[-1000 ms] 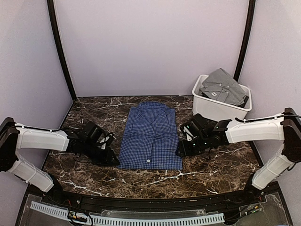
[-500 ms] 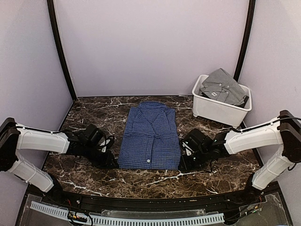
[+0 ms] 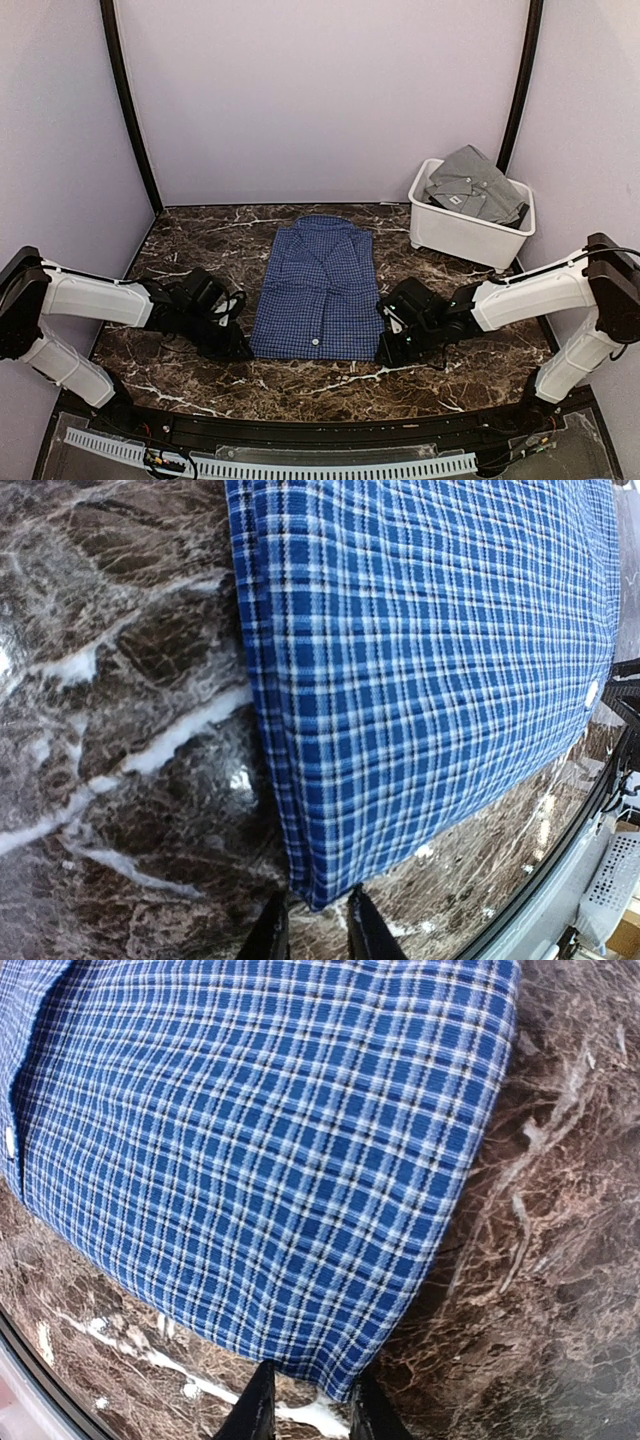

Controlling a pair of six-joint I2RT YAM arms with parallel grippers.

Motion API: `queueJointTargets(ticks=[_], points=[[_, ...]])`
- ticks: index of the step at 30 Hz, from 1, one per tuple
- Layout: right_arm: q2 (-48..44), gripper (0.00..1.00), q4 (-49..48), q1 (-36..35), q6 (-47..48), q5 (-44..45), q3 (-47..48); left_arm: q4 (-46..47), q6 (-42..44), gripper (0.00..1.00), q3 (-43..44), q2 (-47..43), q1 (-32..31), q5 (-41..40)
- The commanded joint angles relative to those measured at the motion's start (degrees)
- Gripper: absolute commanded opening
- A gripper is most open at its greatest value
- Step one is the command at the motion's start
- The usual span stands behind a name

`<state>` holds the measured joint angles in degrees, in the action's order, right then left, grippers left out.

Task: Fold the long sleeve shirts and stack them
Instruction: Pick up the 2/3-rectangle-folded shirt from the center of the board.

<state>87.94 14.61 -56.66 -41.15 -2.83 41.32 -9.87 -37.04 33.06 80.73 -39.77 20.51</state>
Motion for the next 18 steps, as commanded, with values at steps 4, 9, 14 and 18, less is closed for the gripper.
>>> queueJointTargets(ticks=[4, 9, 14, 18], points=[[1.43, 0.16, -0.11, -0.59, -0.40, 1.25, -0.05, 2.12, 0.28, 0.14, -0.46, 1.79, -0.57, -1.38], [1.59, 0.05, 1.15, -0.64, 0.04, 2.23, 1.00, 1.58, 0.33, 0.02, 0.30, 2.03, -0.97, -1.73], [0.04, 0.00, 2.37, -0.68, 0.44, 2.59, 1.65, -0.81, 0.92, 0.00, 0.47, -0.09, -1.41, -1.82], [-2.65, 0.00, 4.29, -1.83, 0.22, 2.65, 1.64, -4.77, 1.13, 0.00, 0.75, -3.38, -2.46, -1.91]])
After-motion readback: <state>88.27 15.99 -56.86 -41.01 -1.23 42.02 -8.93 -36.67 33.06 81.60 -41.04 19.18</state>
